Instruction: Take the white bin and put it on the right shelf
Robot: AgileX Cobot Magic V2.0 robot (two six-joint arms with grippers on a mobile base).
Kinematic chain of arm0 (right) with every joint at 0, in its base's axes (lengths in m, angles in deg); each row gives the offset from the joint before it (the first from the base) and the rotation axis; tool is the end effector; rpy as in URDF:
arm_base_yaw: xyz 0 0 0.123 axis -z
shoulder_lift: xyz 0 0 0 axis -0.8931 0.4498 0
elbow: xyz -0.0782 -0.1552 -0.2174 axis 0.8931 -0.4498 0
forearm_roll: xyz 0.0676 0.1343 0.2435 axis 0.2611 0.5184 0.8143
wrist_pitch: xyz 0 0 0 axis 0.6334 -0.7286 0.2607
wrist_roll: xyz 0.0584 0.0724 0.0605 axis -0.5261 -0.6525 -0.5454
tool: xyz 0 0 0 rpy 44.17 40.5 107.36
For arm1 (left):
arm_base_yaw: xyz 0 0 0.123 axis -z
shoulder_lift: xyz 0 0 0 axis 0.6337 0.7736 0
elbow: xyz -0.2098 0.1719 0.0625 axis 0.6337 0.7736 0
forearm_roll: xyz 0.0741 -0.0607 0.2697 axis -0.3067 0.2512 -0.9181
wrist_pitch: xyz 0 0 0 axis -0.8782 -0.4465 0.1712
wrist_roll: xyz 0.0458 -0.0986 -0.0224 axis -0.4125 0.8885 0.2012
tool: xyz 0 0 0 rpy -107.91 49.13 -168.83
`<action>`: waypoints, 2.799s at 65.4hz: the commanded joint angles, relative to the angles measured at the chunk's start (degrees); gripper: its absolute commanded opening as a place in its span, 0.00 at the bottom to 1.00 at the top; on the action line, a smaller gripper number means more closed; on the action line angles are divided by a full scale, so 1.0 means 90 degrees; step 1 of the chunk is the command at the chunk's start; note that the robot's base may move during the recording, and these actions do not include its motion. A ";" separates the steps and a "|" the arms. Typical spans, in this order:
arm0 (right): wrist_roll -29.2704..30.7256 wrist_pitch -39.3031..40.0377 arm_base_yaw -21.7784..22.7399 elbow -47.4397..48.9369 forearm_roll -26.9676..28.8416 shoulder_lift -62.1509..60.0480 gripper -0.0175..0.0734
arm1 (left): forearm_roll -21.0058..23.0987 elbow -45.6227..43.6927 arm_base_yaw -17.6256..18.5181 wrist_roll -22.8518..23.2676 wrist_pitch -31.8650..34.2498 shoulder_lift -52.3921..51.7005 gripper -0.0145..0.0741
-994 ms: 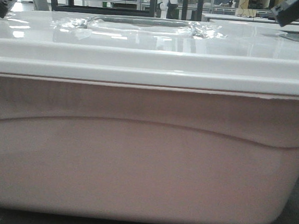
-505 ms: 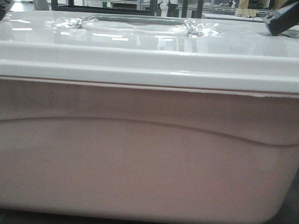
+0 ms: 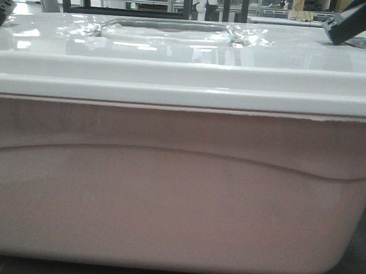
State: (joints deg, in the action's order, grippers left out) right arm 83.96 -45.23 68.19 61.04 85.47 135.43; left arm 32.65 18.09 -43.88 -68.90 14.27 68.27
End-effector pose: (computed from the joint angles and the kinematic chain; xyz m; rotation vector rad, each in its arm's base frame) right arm 0.2731 0.0651 0.2563 0.0198 2.5698 1.2667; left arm 0.2629 -0.0657 0.2542 0.2524 2.4817 -1.1400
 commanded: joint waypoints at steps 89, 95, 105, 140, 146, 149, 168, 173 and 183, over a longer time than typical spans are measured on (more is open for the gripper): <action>0.1779 -0.0896 0.0005 0.0152 0.1192 -0.1666 0.63 | 0.1043 -0.0163 0.0054 -0.0036 -0.0004 -0.2110 0.44; 0.1779 -0.0896 0.0005 0.0152 0.1192 -0.2008 0.63 | 0.1136 -0.0163 0.0054 -0.0036 0.0117 -0.2489 0.44; 0.1779 -0.0817 0.0005 0.0152 0.1192 -0.2619 0.63 | 0.1090 -0.0163 0.0054 -0.0036 0.0274 -0.3155 0.44; 0.1779 -0.0292 0.0005 0.0159 0.1197 -0.3843 0.63 | 0.1078 -0.0163 0.0054 -0.0036 0.0276 -0.3991 0.44; 0.1779 -0.0300 0.0005 0.0159 0.1197 -0.3844 0.63 | 0.1078 -0.0163 0.0054 -0.0036 0.0276 -0.3991 0.44; 0.1779 -0.0292 0.0005 0.0159 0.1197 -0.3844 0.63 | 0.1078 -0.0163 0.0054 -0.0036 0.0276 -0.3991 0.44; 0.1779 0.0063 0.0005 0.0159 0.1197 -0.3844 0.63 | 0.1078 -0.0163 0.0054 -0.0036 0.0276 -0.3991 0.44; 0.1779 0.0087 0.0005 0.0159 0.1197 -0.3844 0.63 | 0.1078 -0.0163 0.0054 -0.0036 0.0276 -0.3991 0.44; 0.1779 0.0200 0.0005 0.0159 0.1197 -0.3844 0.63 | 0.1090 -0.0163 0.0054 -0.0036 0.0276 -0.3991 0.44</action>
State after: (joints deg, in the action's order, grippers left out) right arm 98.67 -42.24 68.78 60.95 85.89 101.36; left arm 32.08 18.34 -44.21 -68.82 18.51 32.47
